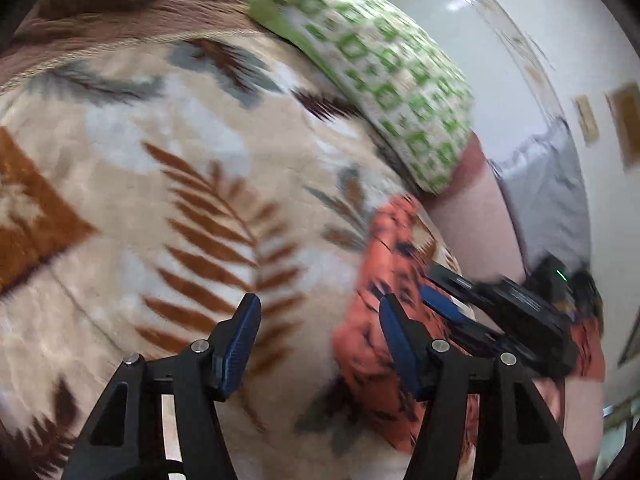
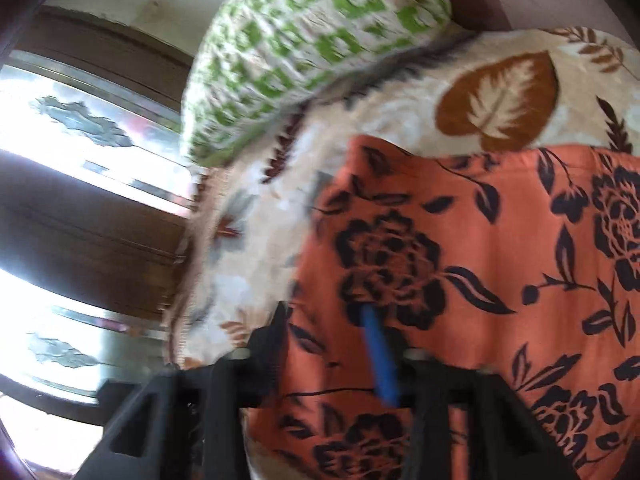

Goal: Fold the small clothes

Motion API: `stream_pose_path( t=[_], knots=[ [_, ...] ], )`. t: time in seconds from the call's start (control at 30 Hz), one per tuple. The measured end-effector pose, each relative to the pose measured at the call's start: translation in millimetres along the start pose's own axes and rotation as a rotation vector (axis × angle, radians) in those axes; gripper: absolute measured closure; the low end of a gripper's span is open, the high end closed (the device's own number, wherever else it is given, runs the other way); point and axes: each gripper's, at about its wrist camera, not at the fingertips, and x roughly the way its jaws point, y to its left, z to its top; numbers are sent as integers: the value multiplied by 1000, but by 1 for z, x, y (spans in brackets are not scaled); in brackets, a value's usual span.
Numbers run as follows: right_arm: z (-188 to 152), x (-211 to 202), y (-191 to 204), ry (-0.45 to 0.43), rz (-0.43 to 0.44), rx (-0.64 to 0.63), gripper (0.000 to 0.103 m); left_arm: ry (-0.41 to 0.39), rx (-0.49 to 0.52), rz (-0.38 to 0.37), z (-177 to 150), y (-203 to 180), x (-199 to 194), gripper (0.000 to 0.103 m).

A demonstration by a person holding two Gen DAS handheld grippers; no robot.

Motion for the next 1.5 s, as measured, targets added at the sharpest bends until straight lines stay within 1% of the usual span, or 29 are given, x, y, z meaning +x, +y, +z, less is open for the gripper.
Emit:
stream_pose_path(
  t=[0.07, 0.13, 0.17, 0.2, 0.23, 0.27, 0.3, 0.4, 0.47, 0.5, 0.57, 0.67, 0.73, 0.77, 0.87, 0.97, 1.03, 1.07, 1.1, 1.13, 1.2, 1.23, 1.33, 1.37, 1.4, 1.47, 1.5],
  knots=[
    [-4, 14, -12, 28, -49, 23, 67, 38, 8, -45, -11, -5, 1, 41],
    [-5, 18, -24, 33, -16, 73, 68, 78, 45, -38, -21, -14, 8, 40],
    [-5, 13, -29, 26, 10, 91, 68, 103, 60, -23, -27, -18, 14, 37],
    [-3, 11, -30, 20, 23, 97, 68, 103, 72, -8, -30, -21, 18, 32],
    [-2, 1, -33, 0, 38, 95, 68, 86, 92, 11, -31, -24, 21, 31],
    [-4, -7, -34, -13, 45, 94, 66, 72, 105, 27, -32, -27, 23, 30],
    [-5, -17, -36, -28, 54, 96, 64, 65, 104, 31, -30, -29, 27, 28],
    [-15, -44, -46, -59, 72, 92, 64, 38, 87, -16, -24, -33, 38, 28],
    [-26, -59, -47, -81, 73, 82, 64, 51, 84, -38, -19, -38, 53, 28],
    [-33, -68, -52, -92, 80, 83, 64, 60, 81, -46, -17, -40, 61, 28],
    [-47, -85, -63, -118, 92, 90, 64, 59, 83, -33, -18, -42, 69, 29],
    [-67, -109, -80, -161, 81, 81, 64, 27, 96, -24, -17, -45, 77, 60],
    [-80, -119, -87, -181, 85, 72, 65, 14, 118, -11, -18, -51, 79, 73],
    [-86, -126, -92, -189, 93, 67, 65, 4, 141, -2, -19, -56, 79, 76],
    [-101, -141, -109, -222, 93, 66, 65, -66, 250, 19, -27, -79, 71, 80],
    [-107, -154, -125, -247, 142, 78, 65, -124, 390, 9, -42, -112, 62, 80],
    [-105, -159, -135, -253, 177, 100, 64, -171, 513, 9, -59, -138, 56, 80],
    [-103, -161, -139, -253, 192, 112, 57, -191, 581, 9, -69, -151, 55, 80],
    [-101, -164, -143, -255, 207, 123, 38, -204, 651, 6, -82, -164, 55, 80],
    [-98, -168, -147, -261, 231, 136, 33, -207, 706, -1, -94, -174, 56, 80],
    [-88, -176, -153, -264, 263, 145, 33, -184, 805, -17, -121, -191, 63, 81],
    [-81, -180, -154, -262, 259, 140, 33, -167, 851, -21, -135, -197, 68, 81],
    [-55, -184, -145, -238, 217, 98, 32, -126, 962, -5, -166, -209, 85, 81],
    [-45, -178, -144, -223, 191, 89, 29, -109, 983, -2, -173, -210, 90, 81],
    [-33, -168, -143, -187, 124, 88, 27, -97, 991, -3, -177, -210, 94, 81],
    [-19, -146, -147, -110, -17, 107, 27, -90, 1003, 2, -180, -211, 98, 81],
    [-15, -137, -150, -80, -48, 112, 28, -91, 1006, 2, -179, -211, 98, 81]
  ],
)
